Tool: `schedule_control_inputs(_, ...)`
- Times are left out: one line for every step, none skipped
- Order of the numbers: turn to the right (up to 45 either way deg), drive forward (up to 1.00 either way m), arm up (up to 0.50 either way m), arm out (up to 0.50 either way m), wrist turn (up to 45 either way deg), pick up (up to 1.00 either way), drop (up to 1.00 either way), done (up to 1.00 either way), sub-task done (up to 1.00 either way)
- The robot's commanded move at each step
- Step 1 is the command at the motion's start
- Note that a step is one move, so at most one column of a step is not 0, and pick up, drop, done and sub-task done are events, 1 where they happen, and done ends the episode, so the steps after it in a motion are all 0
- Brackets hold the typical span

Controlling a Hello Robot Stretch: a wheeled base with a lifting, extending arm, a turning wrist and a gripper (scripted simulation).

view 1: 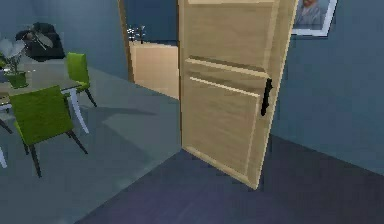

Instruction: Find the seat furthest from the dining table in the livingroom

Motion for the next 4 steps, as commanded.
schedule_control_inputs(0.0,0.35,0.00,0.00,0.0,0.00,0.00,0.00,0.00)
schedule_control_inputs(-45.0,0.00,0.00,0.00,0.0,0.00,0.00,0.00,0.00)
schedule_control_inputs(-9.0,0.00,0.00,0.00,0.0,0.00,0.00,0.00,0.00)
schedule_control_inputs(0.0,1.00,0.00,0.00,0.0,0.00,0.00,0.00,0.00)
